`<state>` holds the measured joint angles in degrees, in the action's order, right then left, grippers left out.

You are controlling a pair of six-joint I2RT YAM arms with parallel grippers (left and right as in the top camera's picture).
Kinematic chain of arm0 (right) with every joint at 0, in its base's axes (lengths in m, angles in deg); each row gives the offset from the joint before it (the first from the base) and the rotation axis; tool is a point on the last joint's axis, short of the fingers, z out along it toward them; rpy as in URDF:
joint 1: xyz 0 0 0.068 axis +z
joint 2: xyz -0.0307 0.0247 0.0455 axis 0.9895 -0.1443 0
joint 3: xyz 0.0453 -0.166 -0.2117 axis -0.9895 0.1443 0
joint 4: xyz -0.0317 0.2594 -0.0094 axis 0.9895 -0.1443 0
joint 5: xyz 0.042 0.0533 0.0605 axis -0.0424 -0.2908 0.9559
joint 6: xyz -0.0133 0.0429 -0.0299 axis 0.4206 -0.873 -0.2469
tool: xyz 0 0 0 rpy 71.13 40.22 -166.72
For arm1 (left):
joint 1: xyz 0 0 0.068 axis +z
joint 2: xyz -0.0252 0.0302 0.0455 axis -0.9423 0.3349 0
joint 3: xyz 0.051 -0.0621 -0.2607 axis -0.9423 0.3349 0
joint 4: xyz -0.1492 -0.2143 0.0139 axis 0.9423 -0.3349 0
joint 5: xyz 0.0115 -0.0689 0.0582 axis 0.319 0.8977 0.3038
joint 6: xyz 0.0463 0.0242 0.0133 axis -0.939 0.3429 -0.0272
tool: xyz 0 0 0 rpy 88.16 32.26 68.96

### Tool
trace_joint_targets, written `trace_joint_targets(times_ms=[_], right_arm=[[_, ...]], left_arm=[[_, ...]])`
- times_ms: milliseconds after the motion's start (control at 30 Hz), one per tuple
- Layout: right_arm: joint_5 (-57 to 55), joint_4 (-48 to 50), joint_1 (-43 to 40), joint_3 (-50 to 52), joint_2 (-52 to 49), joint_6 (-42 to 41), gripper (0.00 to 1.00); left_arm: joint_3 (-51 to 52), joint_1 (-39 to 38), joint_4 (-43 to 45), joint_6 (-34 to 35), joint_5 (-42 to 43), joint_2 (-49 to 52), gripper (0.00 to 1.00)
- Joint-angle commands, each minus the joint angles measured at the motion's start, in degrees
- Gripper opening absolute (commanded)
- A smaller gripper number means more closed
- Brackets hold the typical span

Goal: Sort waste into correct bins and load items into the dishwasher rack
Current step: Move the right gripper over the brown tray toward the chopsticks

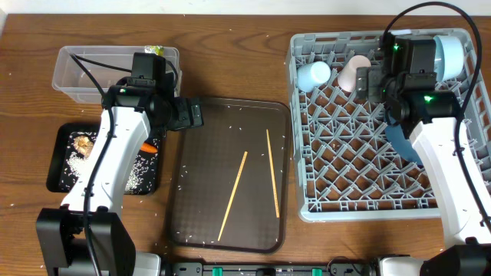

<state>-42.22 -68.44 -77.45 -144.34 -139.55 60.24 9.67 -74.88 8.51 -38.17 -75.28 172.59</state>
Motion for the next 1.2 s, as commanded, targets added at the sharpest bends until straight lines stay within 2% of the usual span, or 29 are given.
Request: trace_joint_targets(times_ms=[0,200,333,500,633,900,1000,1167], right_arm=[[9.22,-2.01,0.59,0.26,-0.02,-3.82,0.99],[16.87,-6.51,6.27,0.26,-0.02,-2.69,0.98],[16.57,-7.56,10.08,0.26,-0.02,-3.65,0.98],[16.61,-3.67,10.38,0.24,-0.02,-8.66,0.99],[17.38,-0.72,10.40,0.17,0.70,-8.70,0.99],[18.49,-1.14,11.54,0.13,7.85,-6.67,0.99],[19.56,-3.43,15.08,0.15,8.26,-6.34,0.99],[20.26,-6.16,25.00,0.15,3.37,-6.67,0.99]], left_arm=[[0.26,0.20,-0.20,-0.33,-0.74,-0.31,0.98],[0.26,0.20,-0.20,-0.33,-0.72,-0.31,0.98],[0.26,0.20,-0.20,-0.35,-0.74,-0.31,0.98],[0.26,0.20,-0.20,-0.33,-0.74,-0.31,0.98],[0.26,0.20,-0.20,-0.33,-0.74,-0.31,0.98],[0.26,0.20,-0.20,-0.33,-0.74,-0.31,0.98],[0.28,0.20,0.15,-0.35,-0.74,-0.31,0.98],[0.26,0.28,2.56,-0.52,-2.08,-0.28,0.98]])
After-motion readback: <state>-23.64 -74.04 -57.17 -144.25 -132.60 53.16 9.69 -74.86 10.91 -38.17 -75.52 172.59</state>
